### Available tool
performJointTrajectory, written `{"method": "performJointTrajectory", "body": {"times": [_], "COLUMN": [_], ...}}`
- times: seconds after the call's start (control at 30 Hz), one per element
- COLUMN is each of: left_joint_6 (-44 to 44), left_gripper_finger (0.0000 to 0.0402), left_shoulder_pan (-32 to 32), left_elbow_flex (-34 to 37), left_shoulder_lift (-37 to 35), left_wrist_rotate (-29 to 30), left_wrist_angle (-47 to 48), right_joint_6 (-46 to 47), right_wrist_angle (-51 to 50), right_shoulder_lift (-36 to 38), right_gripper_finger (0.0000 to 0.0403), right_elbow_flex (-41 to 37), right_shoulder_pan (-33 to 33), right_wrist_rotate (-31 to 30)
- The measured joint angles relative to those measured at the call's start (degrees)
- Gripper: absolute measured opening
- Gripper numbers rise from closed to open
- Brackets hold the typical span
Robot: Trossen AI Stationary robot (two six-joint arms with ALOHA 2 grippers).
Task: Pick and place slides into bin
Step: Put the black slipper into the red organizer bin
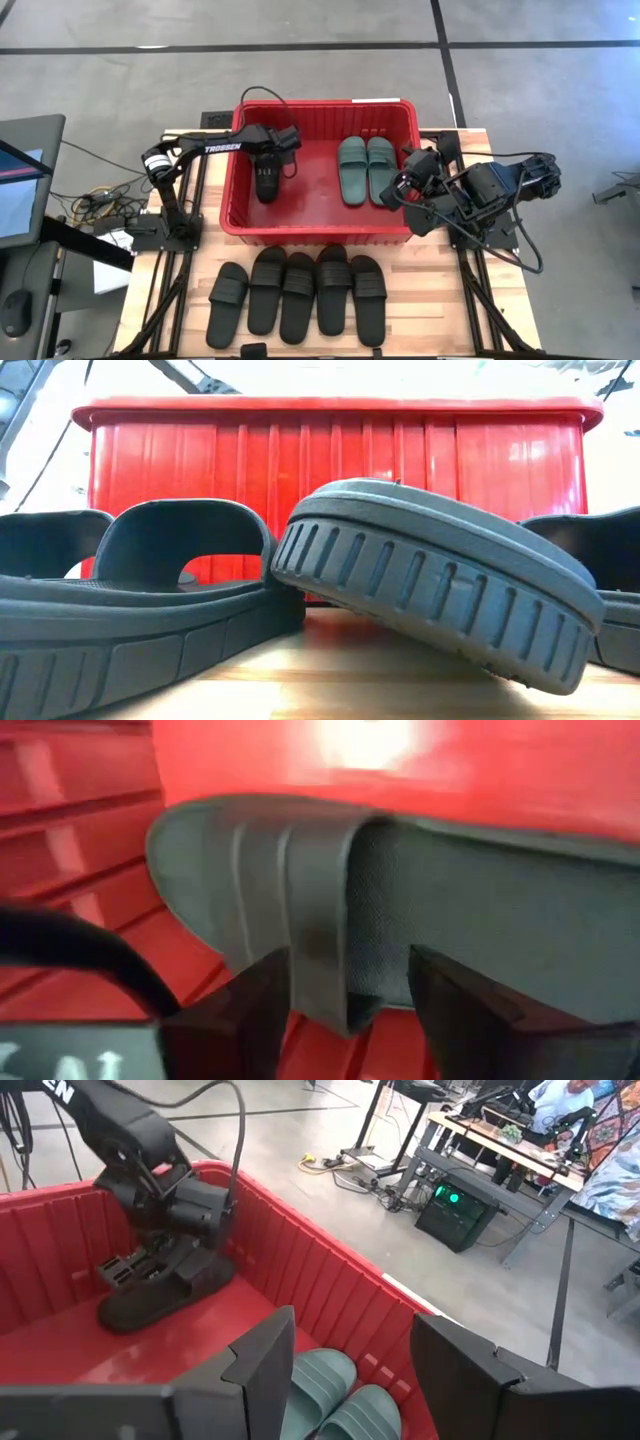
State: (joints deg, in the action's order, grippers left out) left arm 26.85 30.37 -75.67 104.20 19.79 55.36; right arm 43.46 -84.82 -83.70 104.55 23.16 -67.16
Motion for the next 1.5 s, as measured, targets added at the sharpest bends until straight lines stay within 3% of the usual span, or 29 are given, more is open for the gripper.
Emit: {"method": "performJointTrajectory", "body": {"times": [0.4,0.7,0.9,1.13,1.5], "left_joint_6": [1.08,-1.97,-6.85,-15.51,-35.57], "left_gripper_finger": [0.019,0.019,0.019,0.019,0.019], "left_shoulder_pan": [-0.07,-2.57,-6.77,-15.29,-36.53], "left_elbow_flex": [-13.21,-32.25,-43.13,-47.22,-47.04], "left_shoulder_lift": [-0.04,-0.04,-3.62,-10.53,-18.99], "left_wrist_rotate": [-2.14,-14.38,-20.02,-17.69,-5.21], "left_wrist_angle": [9.88,28.09,30.25,31.44,34.73], "right_joint_6": [0.0,0.04,0.04,-0.12,-0.61], "right_wrist_angle": [-0.28,-0.43,-0.22,-0.42,-2.19], "right_shoulder_lift": [0.0,-0.02,-0.02,-0.02,0.04], "right_gripper_finger": [0.0186,0.0186,0.0186,0.0186,0.0186], "right_elbow_flex": [0.0,-1.97,-4.25,-5.51,-5.51], "right_shoulder_pan": [0.65,1.18,1.57,3.83,9.45], "right_wrist_rotate": [1.34,1.34,1.46,1.73,1.66]}}
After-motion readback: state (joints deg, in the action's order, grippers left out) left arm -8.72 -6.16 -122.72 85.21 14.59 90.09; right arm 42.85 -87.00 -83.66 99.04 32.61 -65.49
